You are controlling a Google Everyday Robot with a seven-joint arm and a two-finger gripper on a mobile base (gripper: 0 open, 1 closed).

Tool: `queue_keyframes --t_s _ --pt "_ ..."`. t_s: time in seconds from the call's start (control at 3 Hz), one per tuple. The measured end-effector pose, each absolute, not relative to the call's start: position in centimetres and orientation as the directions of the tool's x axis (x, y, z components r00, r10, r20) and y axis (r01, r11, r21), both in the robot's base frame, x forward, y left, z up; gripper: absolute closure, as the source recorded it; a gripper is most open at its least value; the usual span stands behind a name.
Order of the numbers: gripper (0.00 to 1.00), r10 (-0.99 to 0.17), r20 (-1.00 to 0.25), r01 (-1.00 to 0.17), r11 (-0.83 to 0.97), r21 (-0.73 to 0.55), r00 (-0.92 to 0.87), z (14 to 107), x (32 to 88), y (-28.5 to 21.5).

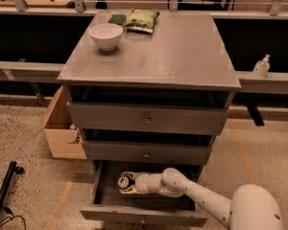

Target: Place pepsi can into bottom drawer

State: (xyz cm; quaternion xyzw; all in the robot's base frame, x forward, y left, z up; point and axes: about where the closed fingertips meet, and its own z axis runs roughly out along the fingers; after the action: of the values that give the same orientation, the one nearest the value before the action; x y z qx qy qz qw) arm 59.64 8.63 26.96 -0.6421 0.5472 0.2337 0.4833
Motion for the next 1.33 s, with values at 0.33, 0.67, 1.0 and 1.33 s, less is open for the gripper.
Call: queue_keyframes --t_s 0.33,0.67,1.0,1.33 --pt "1.0 -0.465 -0.839 -0.939 0.044 -0.342 0.283 24.8 60.8 10.1" --pt "1.0 -0.457 -0.849 -0.949 0.032 -0.315 0.267 22.9 62.1 10.8" --pt "1.0 -0.457 -0.86 -0.961 0.035 -0.274 0.229 21.2 62.4 10.4" --pt "1.0 -0.461 -0.868 -0.972 0.044 -0.231 0.185 19.8 62.2 9.8"
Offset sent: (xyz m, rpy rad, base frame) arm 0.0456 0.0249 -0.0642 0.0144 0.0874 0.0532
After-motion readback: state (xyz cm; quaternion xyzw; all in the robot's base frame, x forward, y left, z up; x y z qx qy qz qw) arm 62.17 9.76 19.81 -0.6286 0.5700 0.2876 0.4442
